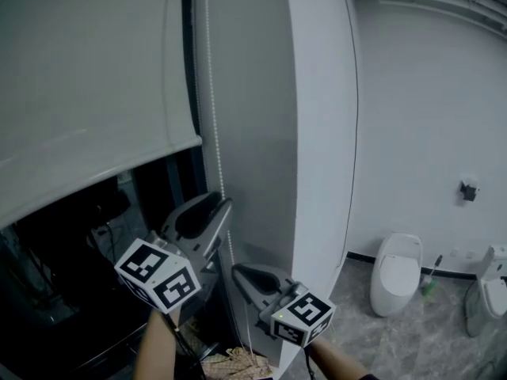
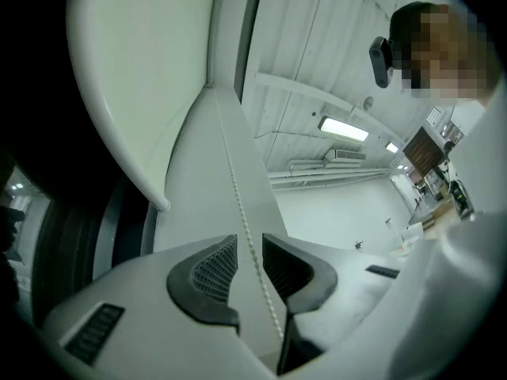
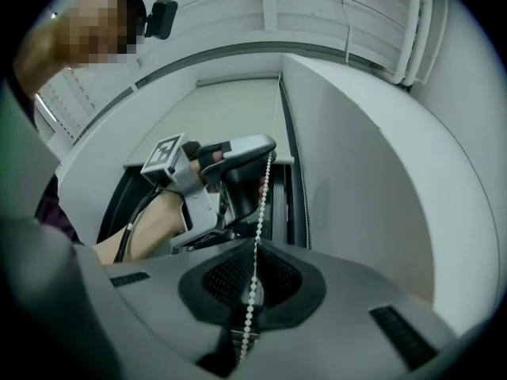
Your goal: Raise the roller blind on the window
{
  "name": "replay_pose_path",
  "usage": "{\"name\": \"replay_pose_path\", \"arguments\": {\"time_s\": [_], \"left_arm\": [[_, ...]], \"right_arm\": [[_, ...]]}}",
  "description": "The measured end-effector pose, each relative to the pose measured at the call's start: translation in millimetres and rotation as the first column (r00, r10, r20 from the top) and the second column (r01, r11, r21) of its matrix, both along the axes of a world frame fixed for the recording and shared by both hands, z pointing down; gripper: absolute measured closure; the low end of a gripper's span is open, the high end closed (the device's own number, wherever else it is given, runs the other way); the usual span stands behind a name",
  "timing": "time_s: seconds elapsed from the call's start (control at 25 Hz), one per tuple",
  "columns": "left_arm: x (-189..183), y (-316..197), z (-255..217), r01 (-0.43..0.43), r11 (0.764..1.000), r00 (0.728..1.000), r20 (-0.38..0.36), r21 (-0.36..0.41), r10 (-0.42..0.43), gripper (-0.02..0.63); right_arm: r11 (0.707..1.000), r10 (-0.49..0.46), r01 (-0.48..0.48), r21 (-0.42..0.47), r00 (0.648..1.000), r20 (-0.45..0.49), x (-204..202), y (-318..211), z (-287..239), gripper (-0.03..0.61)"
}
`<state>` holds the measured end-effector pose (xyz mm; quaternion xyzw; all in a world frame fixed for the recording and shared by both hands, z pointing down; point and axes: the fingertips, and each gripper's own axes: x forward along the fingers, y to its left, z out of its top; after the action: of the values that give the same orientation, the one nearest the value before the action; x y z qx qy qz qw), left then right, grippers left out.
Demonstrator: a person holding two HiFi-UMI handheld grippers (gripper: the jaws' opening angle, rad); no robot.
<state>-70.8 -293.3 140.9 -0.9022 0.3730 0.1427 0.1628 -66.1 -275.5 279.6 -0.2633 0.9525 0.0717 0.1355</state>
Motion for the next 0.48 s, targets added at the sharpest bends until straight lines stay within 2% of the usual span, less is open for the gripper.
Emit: {"name": "replay_pose_path", "arguments": {"time_s": [0.12,0.28,0.4,0.48], "left_arm": [[6,-5,3,0.025,1.0,0.999,0.035,-0.008,-0.025,0.558],[9,-3,14,0.133,0.991,0.985,0.11,0.034,-0.136,0.591],[8,-5,28,0.159,0.987,0.98,0.122,0.017,-0.16,0.594],[2,-11,53,0.166,0.986,0.98,0.109,-0.004,-0.165,0.595]], "right_arm": [[1.0,-0.002,0.003,0.018,1.0,-0.03,-4,1,20,0.561],[0.999,-0.003,0.001,-0.053,0.999,-0.04,1,4,34,0.561],[0.994,0.003,-0.011,-0.107,0.997,-0.079,3,-1,48,0.561],[0.989,0.0,-0.018,-0.147,0.993,-0.12,1,-10,75,0.56]]}}
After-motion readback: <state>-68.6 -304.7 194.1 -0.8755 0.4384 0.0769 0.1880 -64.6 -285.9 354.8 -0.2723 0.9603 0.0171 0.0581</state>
